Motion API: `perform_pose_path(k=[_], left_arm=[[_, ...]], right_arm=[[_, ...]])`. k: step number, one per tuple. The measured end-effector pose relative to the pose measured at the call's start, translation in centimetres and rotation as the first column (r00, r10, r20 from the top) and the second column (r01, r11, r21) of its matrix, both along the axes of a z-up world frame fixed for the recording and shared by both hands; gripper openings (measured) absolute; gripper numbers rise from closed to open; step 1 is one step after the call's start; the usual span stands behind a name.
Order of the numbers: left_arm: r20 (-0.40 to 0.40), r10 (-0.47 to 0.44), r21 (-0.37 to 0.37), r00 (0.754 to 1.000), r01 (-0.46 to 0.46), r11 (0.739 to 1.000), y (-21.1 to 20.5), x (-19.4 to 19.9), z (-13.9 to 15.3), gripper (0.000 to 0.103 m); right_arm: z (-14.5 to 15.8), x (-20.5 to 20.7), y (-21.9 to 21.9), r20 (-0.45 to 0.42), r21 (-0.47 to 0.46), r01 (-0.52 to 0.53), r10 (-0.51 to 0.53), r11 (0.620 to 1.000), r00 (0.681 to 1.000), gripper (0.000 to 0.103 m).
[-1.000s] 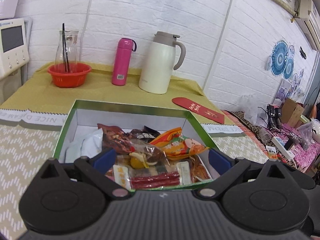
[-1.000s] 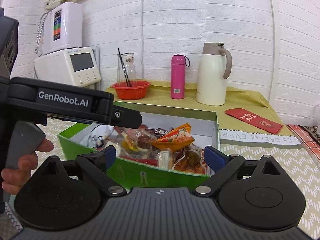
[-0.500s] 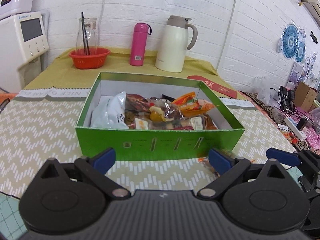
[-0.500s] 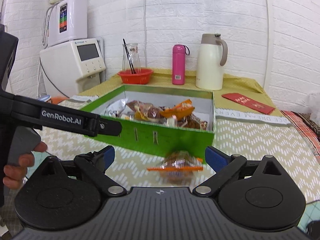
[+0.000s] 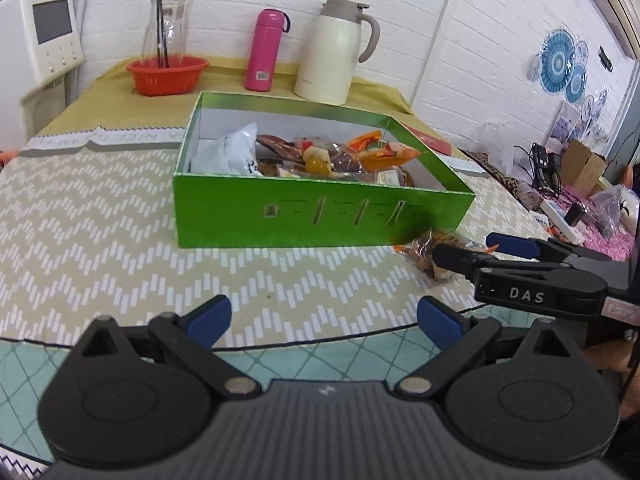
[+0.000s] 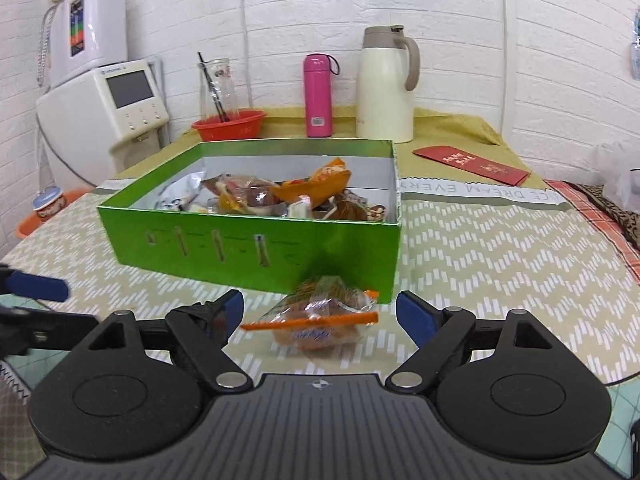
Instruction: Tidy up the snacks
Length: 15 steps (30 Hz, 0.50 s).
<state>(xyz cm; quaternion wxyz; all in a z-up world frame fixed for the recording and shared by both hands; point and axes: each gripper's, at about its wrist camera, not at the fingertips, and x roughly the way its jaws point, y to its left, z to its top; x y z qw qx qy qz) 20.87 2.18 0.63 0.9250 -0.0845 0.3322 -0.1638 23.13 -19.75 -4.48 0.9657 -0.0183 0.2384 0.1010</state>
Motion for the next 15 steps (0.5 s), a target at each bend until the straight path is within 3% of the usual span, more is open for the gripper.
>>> perform_pose_path(k=[1, 2, 4, 7, 15], left_arm=[[-0.006, 0.004, -0.019, 1.000, -0.004, 1.000, 0.4, 0.0, 0.1, 0.098], [-0.011, 0.005, -0.036, 1.000, -0.005, 0.999, 0.8, 0.0, 0.2, 0.098], [-0.023, -0.001, -0.065, 1.000, -0.001, 0.998, 1.4, 0.0, 0.3, 0.098], [-0.032, -0.022, -0.088, 0.999, 0.020, 0.996, 1.5, -0.1, 0.3, 0.098], [-0.026, -0.125, -0.056, 0.992, 0.124, 0.991, -0.7, -1.5, -0.3, 0.098]], right_arm=[[-0.2, 0.3, 0.0, -0.012, -0.007, 0.001, -0.001, 1.000, 1.000, 0.103], [-0.5, 0.5, 0.0, -0.035, 0.006, -0.011, 0.011, 1.000, 0.999, 0.094], [-0.6, -0.1, -0.1, -0.057, 0.022, -0.041, 0.042, 0.999, 0.998, 0.088], [-0.9, -1.8, 1.0, -0.062, 0.003, -0.132, 0.132, 0.991, 0.989, 0.086], [-1.0, -5.7, 4.5, -0.063, -0.021, -0.311, 0.309, 0.950, 0.949, 0.089]])
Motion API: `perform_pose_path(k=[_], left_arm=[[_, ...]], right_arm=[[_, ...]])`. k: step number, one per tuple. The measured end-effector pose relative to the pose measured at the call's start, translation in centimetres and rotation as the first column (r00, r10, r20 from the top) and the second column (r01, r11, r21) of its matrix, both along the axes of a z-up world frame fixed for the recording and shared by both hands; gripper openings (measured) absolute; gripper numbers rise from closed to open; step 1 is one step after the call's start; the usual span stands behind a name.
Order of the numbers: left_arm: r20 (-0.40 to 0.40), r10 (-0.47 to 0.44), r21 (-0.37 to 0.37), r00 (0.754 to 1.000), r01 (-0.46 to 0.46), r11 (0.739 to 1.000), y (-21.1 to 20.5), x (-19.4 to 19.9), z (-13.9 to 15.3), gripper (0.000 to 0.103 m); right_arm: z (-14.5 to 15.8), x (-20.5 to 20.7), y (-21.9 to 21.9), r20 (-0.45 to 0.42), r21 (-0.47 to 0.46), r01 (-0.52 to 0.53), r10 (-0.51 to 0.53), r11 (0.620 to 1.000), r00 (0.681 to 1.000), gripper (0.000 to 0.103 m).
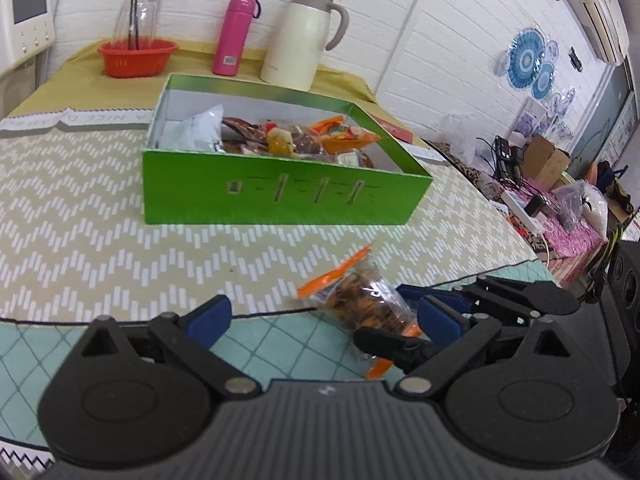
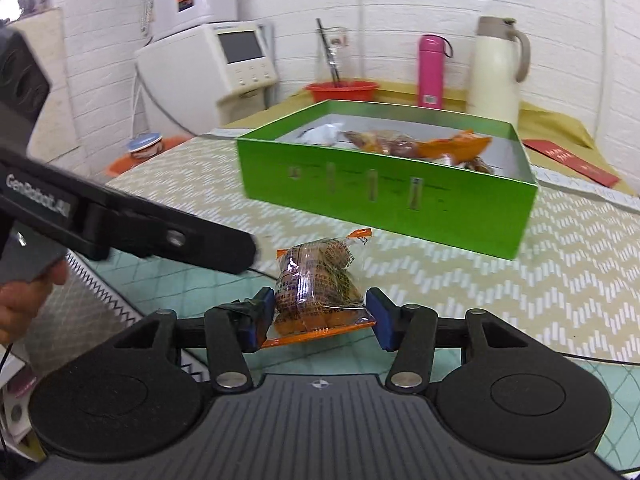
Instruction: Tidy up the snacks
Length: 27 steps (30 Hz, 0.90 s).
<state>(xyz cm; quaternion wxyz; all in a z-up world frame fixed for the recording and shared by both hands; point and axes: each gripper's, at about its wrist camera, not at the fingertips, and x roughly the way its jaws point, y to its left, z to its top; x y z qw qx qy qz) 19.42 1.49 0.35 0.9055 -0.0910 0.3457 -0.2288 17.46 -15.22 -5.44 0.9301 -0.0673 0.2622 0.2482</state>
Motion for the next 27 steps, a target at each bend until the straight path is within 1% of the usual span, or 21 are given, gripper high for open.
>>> perform_pose_path(k=[3, 4, 7, 8, 13, 17, 19, 20, 25, 27], left_arm=[[-0.003, -0.028, 0.022, 1.000, 0.028, 0.999, -0.9, -0.1, -0.5, 0.098], [-0.010, -0.034, 0.020, 0.999, 0.034, 0.999, -1.1, 0.0, -0.6, 0.098], [-0.025, -0.050, 0.003, 0.998, 0.050, 0.999, -1.5, 0.1, -1.0, 0.097], [-0.024, -0.057, 0.001, 0.998, 0.057, 0.998, -1.6, 0.1, -1.0, 0.094], [-0.036, -0.073, -0.001, 0.997, 0.073, 0.997, -2.4, 0.6, -1.1, 0.090], [-0.045, -0.096, -0.015, 0.994, 0.096, 0.995, -3.2, 1.0, -1.1, 0.088], [-0.049, -0.119, -0.007, 0.992, 0.119, 0.993, -3.7, 1.3, -1.0, 0.076], [-0.057, -0.129, -0.001, 0.990, 0.129, 0.992, -4.0, 1.5, -1.1, 0.067], [-0.113, -0.135, -0.019, 0.984, 0.134, 0.991, -4.5, 2.3, -2.0, 0.066], [-0.108, -0.120, -0.010, 0.987, 0.120, 0.993, -4.5, 2.5, -2.3, 0.065]], right_arm=[[0.0, -0.8, 0.7, 0.018, -0.025, -0.008, 0.009, 1.000, 1.000, 0.098], [-0.1, -1.1, 0.8, 0.019, -0.028, -0.011, 0.012, 1.000, 1.000, 0.099], [-0.3, -1.5, 0.7, 0.023, -0.030, 0.013, -0.012, 0.999, 1.000, 0.101], [-0.4, -1.6, 0.5, 0.022, -0.024, 0.024, -0.024, 0.999, 0.999, 0.101], [-0.6, -1.6, -0.1, -0.009, 0.033, 0.062, -0.062, 0.998, 0.998, 0.101], [-0.9, -2.0, -0.3, -0.021, 0.053, 0.107, -0.106, 0.993, 0.994, 0.103], [-0.9, -2.2, -0.7, -0.030, 0.071, 0.127, -0.125, 0.989, 0.992, 0.103], [-0.9, -2.3, -0.8, -0.032, 0.080, 0.134, -0.132, 0.988, 0.991, 0.103], [-1.1, -2.3, -1.0, -0.076, 0.105, 0.156, -0.148, 0.982, 0.986, 0.103], [-1.2, -2.0, -0.8, -0.091, 0.096, 0.158, -0.150, 0.983, 0.985, 0.103]])
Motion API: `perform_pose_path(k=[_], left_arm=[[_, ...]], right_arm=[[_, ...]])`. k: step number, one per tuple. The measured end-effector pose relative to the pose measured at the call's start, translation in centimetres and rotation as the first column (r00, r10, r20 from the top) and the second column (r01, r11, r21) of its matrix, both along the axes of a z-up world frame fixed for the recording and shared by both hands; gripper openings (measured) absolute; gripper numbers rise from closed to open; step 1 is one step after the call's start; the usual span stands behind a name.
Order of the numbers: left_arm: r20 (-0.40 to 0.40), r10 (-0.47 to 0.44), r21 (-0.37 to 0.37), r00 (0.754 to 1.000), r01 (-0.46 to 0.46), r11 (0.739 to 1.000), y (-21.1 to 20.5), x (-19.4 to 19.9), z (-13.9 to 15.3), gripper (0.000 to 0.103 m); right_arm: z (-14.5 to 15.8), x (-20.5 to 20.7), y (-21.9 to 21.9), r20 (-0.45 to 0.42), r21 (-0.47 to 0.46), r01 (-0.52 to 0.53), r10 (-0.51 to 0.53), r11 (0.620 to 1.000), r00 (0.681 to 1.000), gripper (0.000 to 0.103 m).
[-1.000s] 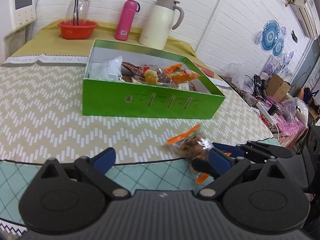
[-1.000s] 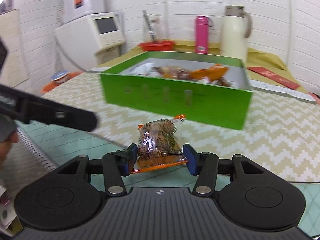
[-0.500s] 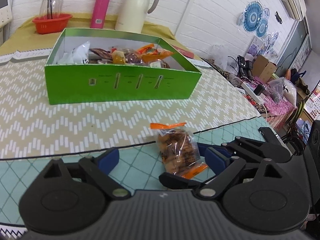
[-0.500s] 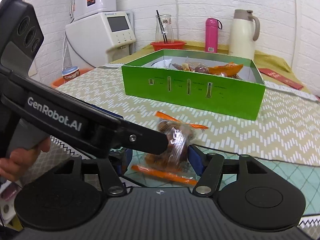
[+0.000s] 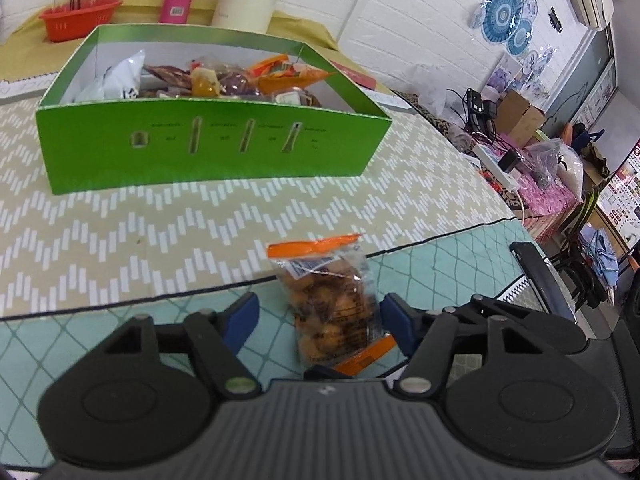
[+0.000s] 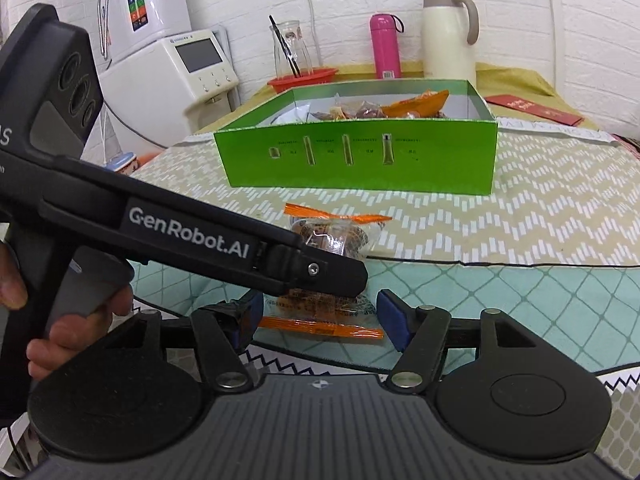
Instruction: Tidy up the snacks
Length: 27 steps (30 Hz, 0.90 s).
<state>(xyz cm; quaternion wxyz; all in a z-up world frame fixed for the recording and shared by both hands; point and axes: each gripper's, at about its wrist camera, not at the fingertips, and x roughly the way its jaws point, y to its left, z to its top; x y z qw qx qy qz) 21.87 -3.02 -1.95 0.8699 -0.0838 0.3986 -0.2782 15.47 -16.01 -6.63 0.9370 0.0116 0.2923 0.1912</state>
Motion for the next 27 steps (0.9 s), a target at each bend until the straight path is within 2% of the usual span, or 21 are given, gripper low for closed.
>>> perform_pose_path(k=[4, 7, 8, 9, 12, 13, 27], left_arm=[[0.004, 0.017, 0.002, 1.000, -0.017, 1.000, 0.0, 0.2, 0.0, 0.065], [0.008, 0.019, 0.008, 1.000, -0.019, 1.000, -0.2, 0.2, 0.0, 0.055], [0.009, 0.015, 0.013, 1.000, -0.015, 1.000, -0.2, 0.2, 0.0, 0.043], [0.014, 0.015, 0.022, 1.000, -0.015, 1.000, -0.2, 0.2, 0.0, 0.036], [0.013, 0.017, 0.020, 1.000, -0.017, 1.000, -0.1, 0.4, 0.0, 0.035], [0.012, 0.019, 0.018, 1.000, -0.019, 1.000, 0.0, 0.5, 0.0, 0.035], [0.024, 0.051, 0.003, 0.998, -0.051, 0.999, 1.0, 0.1, 0.5, 0.034]], right_arm=[[0.0, 0.2, 0.4, 0.000, -0.030, -0.005, 0.005, 1.000, 1.000, 0.103], [0.1, 0.5, 0.7, -0.004, -0.042, -0.001, 0.001, 0.999, 1.000, 0.098], [0.1, 0.6, 0.8, -0.001, -0.049, 0.003, -0.003, 0.999, 1.000, 0.087], [0.1, 0.7, 0.8, 0.003, -0.057, 0.010, -0.009, 0.998, 1.000, 0.067], [0.2, 1.0, 1.0, -0.003, -0.056, 0.013, -0.013, 0.998, 1.000, 0.064], [0.2, 1.1, 1.1, -0.004, -0.057, 0.009, -0.009, 0.998, 1.000, 0.060], [0.7, 1.4, 2.0, 0.001, -0.072, 0.010, -0.010, 0.997, 1.000, 0.055]])
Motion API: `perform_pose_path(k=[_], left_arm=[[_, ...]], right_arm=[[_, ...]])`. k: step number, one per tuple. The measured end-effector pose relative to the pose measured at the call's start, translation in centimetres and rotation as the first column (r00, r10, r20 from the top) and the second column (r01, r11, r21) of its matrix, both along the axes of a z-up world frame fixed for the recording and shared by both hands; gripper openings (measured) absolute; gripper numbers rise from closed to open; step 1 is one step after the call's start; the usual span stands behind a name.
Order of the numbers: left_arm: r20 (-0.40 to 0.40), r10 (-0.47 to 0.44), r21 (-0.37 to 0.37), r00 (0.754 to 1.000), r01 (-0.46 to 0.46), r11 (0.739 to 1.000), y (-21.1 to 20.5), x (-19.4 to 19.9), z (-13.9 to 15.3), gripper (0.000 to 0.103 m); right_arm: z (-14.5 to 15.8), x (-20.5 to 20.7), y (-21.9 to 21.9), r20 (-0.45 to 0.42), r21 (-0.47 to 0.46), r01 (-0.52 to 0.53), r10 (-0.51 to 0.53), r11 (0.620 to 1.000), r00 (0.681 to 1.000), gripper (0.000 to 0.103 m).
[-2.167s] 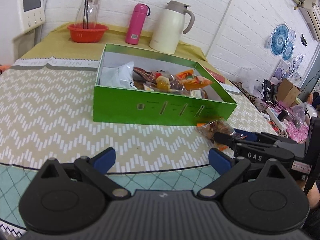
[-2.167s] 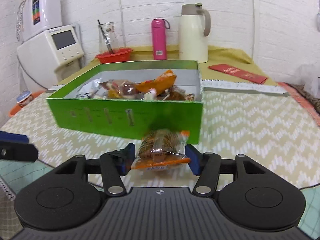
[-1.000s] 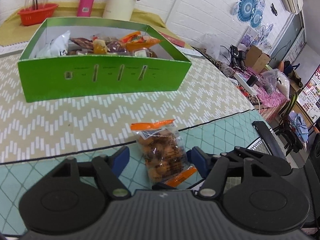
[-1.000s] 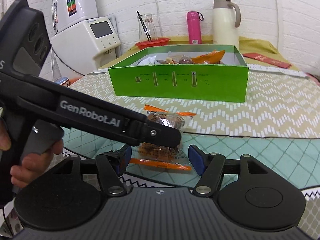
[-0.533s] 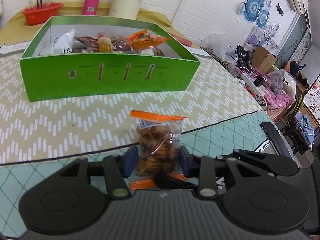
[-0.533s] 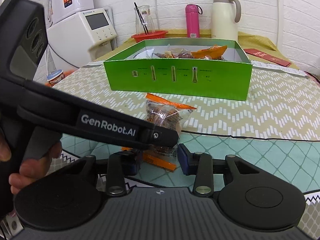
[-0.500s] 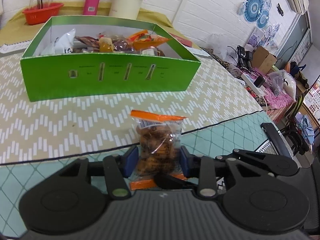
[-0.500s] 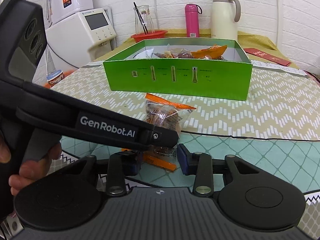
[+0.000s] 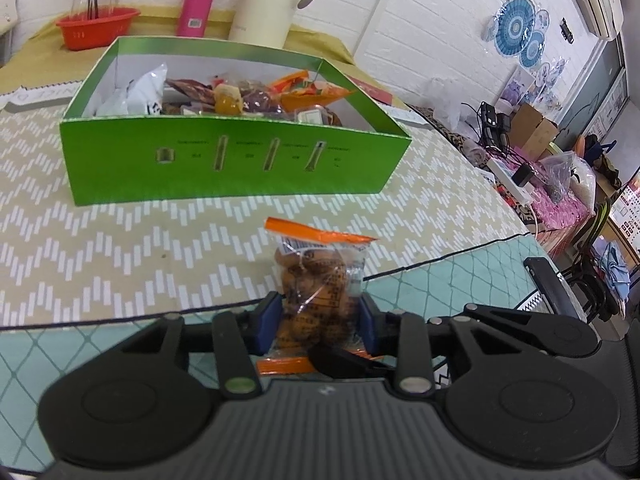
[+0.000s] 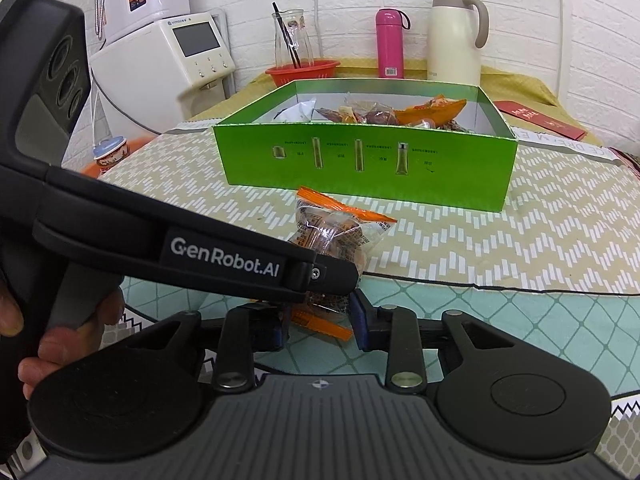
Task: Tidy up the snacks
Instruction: 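Carry the cookie bag into the green box and release it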
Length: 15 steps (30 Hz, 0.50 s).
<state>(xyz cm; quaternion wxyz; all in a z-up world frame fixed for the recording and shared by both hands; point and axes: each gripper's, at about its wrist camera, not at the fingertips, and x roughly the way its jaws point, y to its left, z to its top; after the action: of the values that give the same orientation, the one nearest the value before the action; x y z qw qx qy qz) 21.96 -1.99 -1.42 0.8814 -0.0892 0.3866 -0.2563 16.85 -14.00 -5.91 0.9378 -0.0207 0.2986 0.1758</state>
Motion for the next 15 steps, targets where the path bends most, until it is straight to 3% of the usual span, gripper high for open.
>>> perform_pose_path(k=[5, 15], left_arm=[[0.047, 0.016, -0.011, 0.999, -0.016, 1.000, 0.8, -0.8, 1.5, 0.034], [0.214, 0.076, -0.039, 0.974, -0.069, 0.997, 3.1, 0.4, 7.0, 0.034]], right_arm=[[1.1, -0.3, 0.4, 0.027, 0.007, -0.013, 0.013, 1.000, 1.000, 0.055], [5.8, 1.2, 2.1, 0.204, -0.019, -0.082, 0.084, 0.996, 0.975, 0.055]])
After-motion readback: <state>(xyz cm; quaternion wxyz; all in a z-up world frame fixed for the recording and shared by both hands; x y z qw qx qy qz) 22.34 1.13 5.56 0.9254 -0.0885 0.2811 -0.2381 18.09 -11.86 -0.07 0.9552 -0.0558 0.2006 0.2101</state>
